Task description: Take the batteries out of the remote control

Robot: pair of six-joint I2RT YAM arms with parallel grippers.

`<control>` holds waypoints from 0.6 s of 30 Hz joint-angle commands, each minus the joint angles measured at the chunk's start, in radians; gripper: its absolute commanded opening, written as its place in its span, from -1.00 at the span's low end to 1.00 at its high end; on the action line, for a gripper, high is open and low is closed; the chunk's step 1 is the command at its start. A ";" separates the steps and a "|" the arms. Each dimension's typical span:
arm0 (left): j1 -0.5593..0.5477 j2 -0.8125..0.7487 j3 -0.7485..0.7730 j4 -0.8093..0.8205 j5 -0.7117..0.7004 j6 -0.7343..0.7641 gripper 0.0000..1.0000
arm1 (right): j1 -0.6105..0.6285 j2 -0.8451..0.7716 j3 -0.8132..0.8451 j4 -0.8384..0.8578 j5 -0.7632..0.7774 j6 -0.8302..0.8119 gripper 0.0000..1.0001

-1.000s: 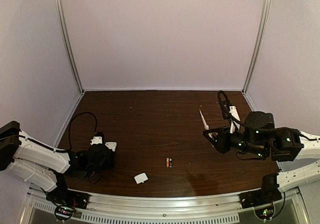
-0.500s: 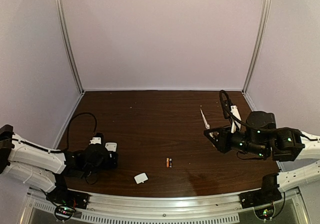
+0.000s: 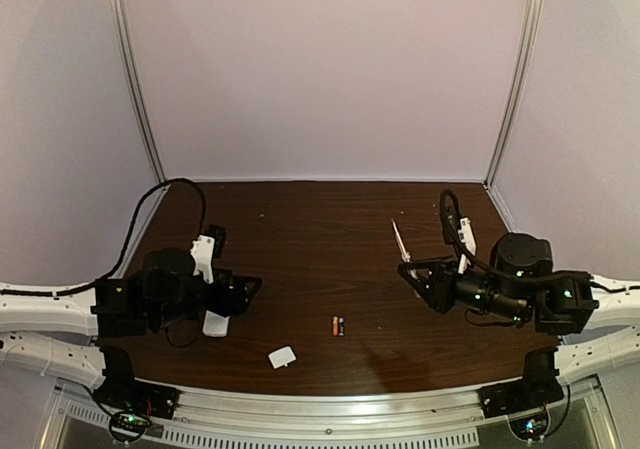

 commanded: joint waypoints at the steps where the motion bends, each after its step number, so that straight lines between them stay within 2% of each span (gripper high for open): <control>1: -0.050 0.019 0.046 0.129 0.205 0.093 0.61 | 0.005 0.004 -0.072 0.215 -0.064 -0.038 -1.00; 5: -0.101 0.080 0.071 0.267 0.334 0.132 0.56 | 0.005 0.018 -0.134 0.379 -0.146 -0.082 -1.00; 9: -0.114 0.148 0.076 0.482 0.489 0.142 0.52 | 0.004 0.028 -0.199 0.550 -0.229 -0.117 -1.00; 12: -0.122 0.214 0.112 0.580 0.568 0.150 0.49 | 0.004 0.047 -0.209 0.589 -0.256 -0.133 -1.00; 18: -0.129 0.334 0.217 0.672 0.645 0.158 0.42 | 0.005 0.101 -0.197 0.616 -0.296 -0.145 -1.00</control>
